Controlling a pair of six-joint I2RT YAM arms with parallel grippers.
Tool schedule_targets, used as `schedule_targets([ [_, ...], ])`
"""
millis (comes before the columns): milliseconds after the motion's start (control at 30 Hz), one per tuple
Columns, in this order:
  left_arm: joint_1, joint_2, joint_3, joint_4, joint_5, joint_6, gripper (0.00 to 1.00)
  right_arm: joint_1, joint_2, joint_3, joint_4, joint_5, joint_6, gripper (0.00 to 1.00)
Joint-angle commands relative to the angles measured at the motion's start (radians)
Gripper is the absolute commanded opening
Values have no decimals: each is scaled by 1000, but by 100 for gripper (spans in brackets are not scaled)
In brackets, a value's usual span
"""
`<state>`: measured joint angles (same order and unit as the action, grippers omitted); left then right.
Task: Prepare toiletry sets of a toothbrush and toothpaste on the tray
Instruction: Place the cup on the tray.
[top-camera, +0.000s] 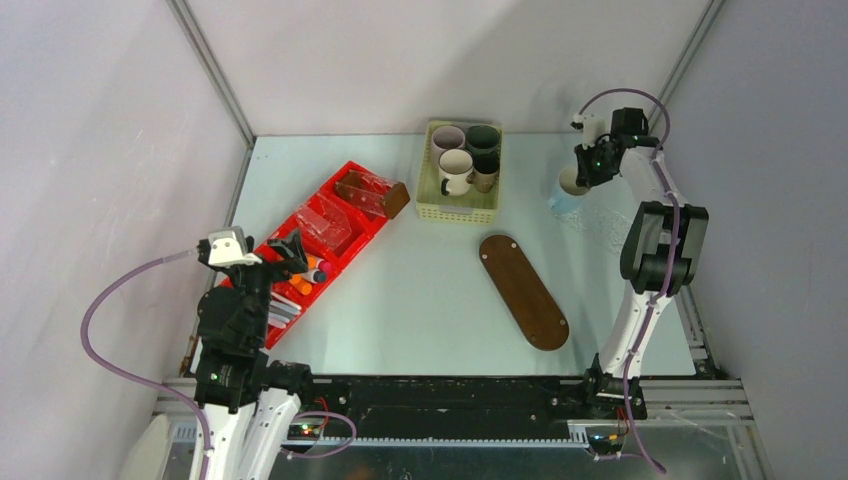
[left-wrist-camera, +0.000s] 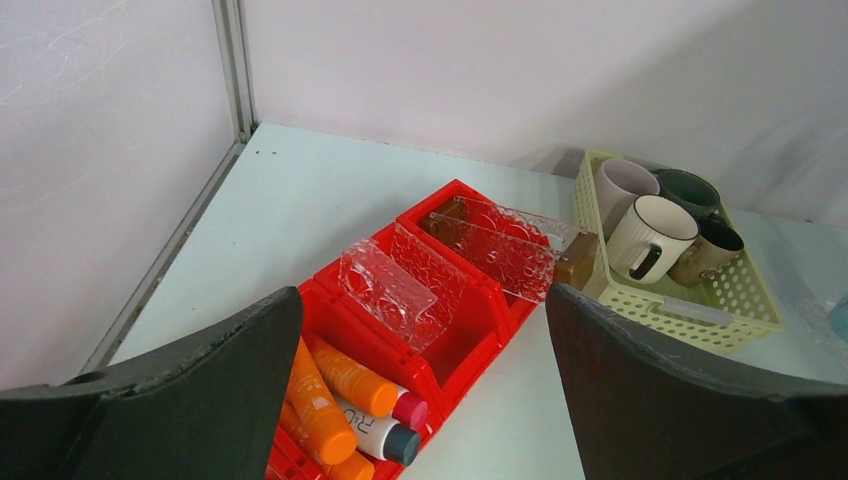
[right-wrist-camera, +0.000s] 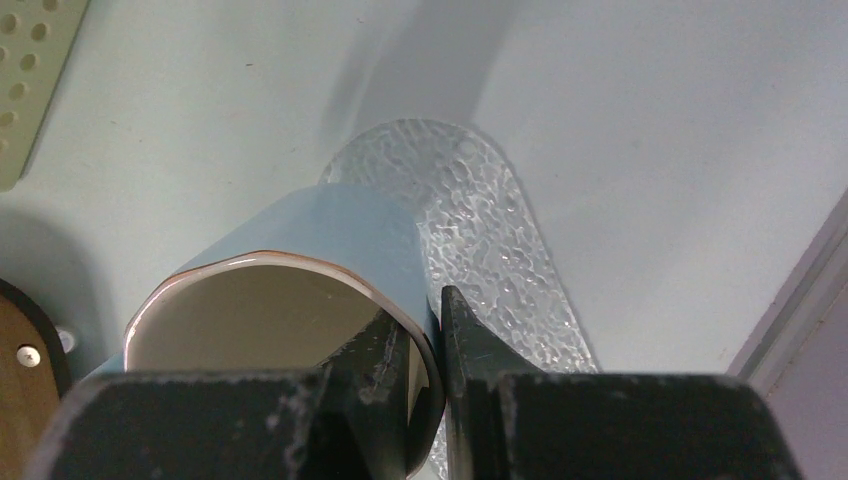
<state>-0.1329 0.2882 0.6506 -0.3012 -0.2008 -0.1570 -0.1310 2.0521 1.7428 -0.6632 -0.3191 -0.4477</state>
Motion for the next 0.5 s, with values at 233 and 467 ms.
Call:
schedule_targets([
  [233, -5, 21, 13, 28, 24, 20, 98, -22, 49, 146, 41, -24, -7, 0],
  [467, -4, 28, 14, 31, 35, 23, 98, -20, 95, 197, 26, -18, -10, 1],
])
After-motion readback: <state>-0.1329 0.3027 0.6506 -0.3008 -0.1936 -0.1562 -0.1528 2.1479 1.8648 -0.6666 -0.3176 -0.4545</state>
